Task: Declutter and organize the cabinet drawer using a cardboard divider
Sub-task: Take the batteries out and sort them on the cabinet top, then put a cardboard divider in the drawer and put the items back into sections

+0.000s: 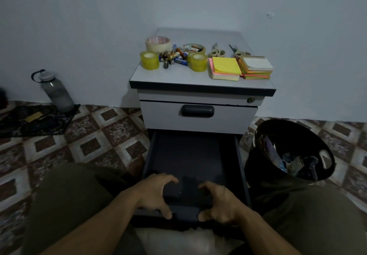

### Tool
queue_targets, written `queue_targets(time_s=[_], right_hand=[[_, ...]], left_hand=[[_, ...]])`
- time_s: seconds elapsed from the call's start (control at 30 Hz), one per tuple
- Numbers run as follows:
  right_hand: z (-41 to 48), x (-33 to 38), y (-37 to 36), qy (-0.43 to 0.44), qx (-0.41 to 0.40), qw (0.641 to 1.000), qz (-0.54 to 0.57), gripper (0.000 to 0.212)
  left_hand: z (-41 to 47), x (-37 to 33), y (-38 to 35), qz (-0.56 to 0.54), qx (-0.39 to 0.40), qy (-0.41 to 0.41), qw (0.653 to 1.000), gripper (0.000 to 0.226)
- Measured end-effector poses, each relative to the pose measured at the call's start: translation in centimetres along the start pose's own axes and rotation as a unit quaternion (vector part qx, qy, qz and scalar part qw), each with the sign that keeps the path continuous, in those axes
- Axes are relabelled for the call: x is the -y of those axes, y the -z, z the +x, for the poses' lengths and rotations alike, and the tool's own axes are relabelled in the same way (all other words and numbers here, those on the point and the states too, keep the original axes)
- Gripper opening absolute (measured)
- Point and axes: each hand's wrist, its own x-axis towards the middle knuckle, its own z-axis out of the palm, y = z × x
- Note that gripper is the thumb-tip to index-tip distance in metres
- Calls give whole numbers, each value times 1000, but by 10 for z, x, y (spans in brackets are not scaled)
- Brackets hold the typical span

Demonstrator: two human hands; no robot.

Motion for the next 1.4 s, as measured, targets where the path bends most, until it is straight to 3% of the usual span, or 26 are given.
queue_targets(time_s=[0.1, 0.2, 0.37, 0.47, 0.57, 0.7, 0.83, 1.0, 1.13, 1.4], right_hand=[[8, -5, -1, -1, -42, 999, -14, 80], [17, -3, 6, -7, -112, 994, -12, 70], [34, 9, 13, -19, -340, 936, -85, 59], [36, 10, 9, -35, -417, 908, 0, 62], [33, 10, 8, -109, -468, 868, 127, 59], [32, 10, 6, -159, -455, 831, 280, 53], [38, 15, -4, -141, -433, 820, 345, 72], [63, 17, -1, -65, -388, 819, 418, 85], [81, 16, 20, -26, -346, 812, 469, 91], [103, 27, 52, 30, -322, 801, 504, 88]], left_hand=[[8, 2, 4, -23, -30, -3, 999, 96], [19, 6, 9, -18, -117, -2, 993, 85], [42, 2, 13, -7, -294, -20, 956, 56], [47, -4, 9, -51, -395, -15, 917, 43], [40, -10, 2, -86, -466, 24, 880, 34], [34, -24, -9, -283, -362, 144, 876, 62], [35, -42, -12, -428, -328, 105, 836, 82], [49, -44, 4, -461, -338, 46, 819, 83], [65, -41, 22, -473, -306, 25, 825, 84], [93, -50, 45, -504, -305, -17, 808, 87]])
